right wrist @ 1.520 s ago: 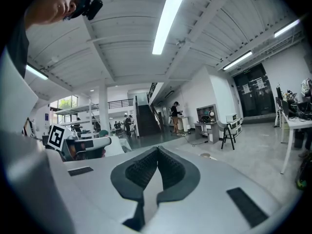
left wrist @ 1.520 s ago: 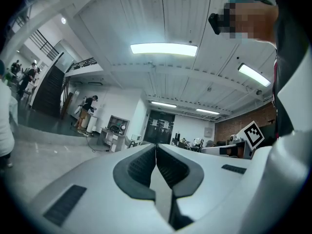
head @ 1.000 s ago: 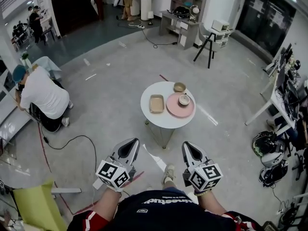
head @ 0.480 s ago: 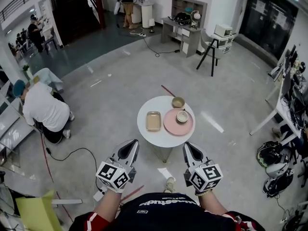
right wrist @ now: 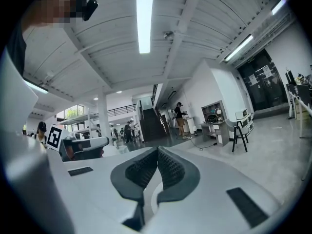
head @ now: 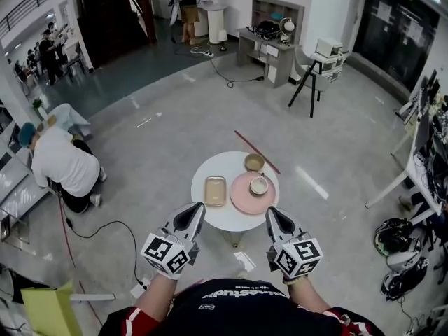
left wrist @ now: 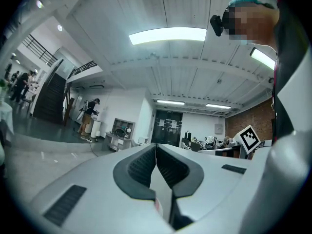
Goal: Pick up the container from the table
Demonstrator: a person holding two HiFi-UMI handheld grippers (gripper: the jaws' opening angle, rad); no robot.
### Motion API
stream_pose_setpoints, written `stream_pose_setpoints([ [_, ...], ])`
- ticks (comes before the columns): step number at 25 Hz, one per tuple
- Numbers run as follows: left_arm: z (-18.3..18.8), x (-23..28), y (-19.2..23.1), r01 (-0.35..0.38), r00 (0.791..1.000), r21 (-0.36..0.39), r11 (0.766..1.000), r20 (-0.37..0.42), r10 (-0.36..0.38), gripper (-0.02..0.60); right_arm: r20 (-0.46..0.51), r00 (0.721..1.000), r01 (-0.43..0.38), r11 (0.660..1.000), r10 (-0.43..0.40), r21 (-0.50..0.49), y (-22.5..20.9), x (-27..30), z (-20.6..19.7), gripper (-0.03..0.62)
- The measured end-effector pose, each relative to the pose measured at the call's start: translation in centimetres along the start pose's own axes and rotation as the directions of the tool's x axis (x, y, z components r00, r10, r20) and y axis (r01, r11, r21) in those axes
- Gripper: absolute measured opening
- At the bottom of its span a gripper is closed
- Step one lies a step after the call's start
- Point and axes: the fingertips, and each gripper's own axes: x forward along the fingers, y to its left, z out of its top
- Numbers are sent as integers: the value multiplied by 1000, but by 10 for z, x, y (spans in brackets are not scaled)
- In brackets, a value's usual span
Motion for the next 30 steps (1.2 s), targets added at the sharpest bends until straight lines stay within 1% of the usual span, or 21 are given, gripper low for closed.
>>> stream_pose_setpoints([
  [4, -4, 19, 1, -28, 1000, 3, 1000, -8, 28, 25, 7, 1000, -30, 1000, 30, -8, -19, 11, 5, 15],
  [8, -12, 38, 2, -32, 999, 2, 999, -27, 32, 25, 6, 1000, -30, 999, 30, 15, -44, 21, 2, 15],
  [15, -11, 47, 17, -51, 997, 7, 999, -62, 51, 25, -1, 999, -37, 998, 37, 45, -48, 40, 1, 15],
  [19, -10, 55, 41, -30, 997, 4, 1000, -77, 31, 25, -5, 1000, -22, 999, 22, 43, -44, 64, 4, 15],
  [25, 13, 56, 89, 5, 998, 19, 1000, -63, -3, 25, 21, 1000, 1, 1000, -1, 3, -17, 107, 18, 15],
  [30, 19, 51, 109, 20, 999, 13, 1000, -48, -20, 25, 24, 1000, 5, 1000, -4, -12, 2, 121, 20, 15],
])
